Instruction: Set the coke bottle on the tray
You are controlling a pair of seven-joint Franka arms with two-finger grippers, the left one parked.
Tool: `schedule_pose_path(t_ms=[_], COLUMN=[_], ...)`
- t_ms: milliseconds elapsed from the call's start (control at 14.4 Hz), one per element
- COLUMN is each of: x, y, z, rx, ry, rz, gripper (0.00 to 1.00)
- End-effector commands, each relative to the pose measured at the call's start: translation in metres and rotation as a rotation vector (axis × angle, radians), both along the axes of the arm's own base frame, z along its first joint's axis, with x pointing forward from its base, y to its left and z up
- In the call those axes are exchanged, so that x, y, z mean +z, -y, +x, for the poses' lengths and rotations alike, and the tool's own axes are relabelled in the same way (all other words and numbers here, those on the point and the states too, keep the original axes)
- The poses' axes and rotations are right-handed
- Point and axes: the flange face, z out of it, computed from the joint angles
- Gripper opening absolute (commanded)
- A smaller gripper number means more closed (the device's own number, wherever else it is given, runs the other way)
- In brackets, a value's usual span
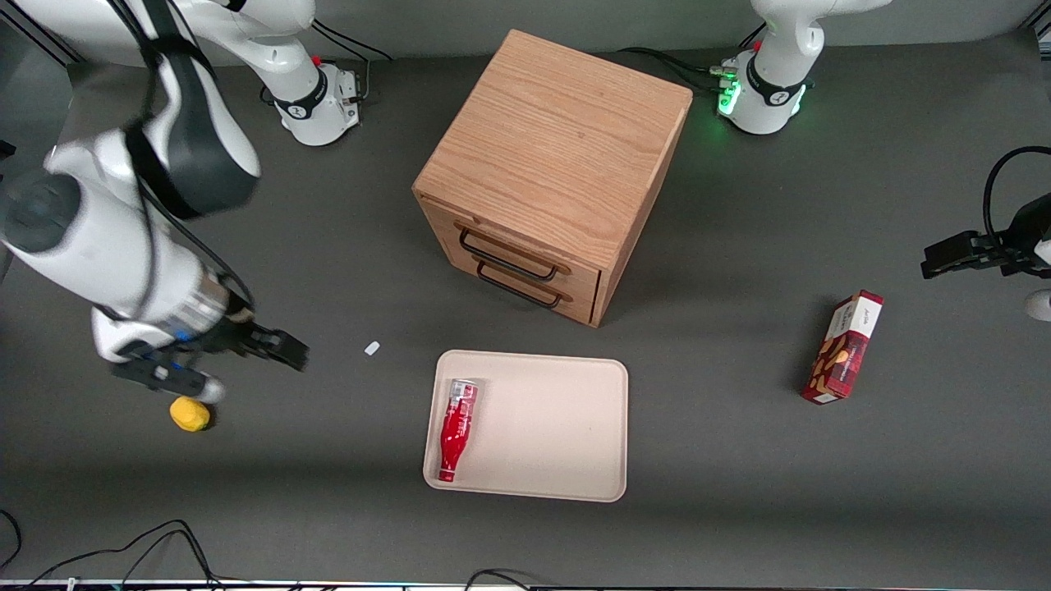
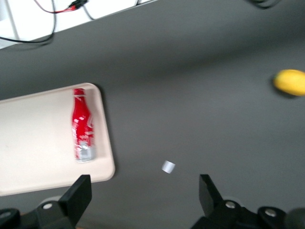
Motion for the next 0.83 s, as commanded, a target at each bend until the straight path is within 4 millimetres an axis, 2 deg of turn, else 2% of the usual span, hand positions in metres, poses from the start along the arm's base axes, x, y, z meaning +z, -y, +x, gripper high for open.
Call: schedule_pose_path(t_ms=[0,209,278,348,487,626,765], x=[0.039,0.085,0.096,0.104,0.116,0.120,0.125], y=[0.045,0.080,0.085,0.101,0.123,0.128,0.149], z=[-0.061,-0.097,-0.108,-0.117,-0.127,-0.131,-0.130], rx=[0.031,0.031,0.042,0.051,0.079,0.080,0.060], ry=[-0.014,-0.042,-0.053,-0.066,-0.075,-0.079,-0.070], rz=[-0.016,-0.010,-0.014,-0.010,0.006,0.007,0.012], gripper=[1.00,1.00,1.00,1.00,1.00,1.00,1.00])
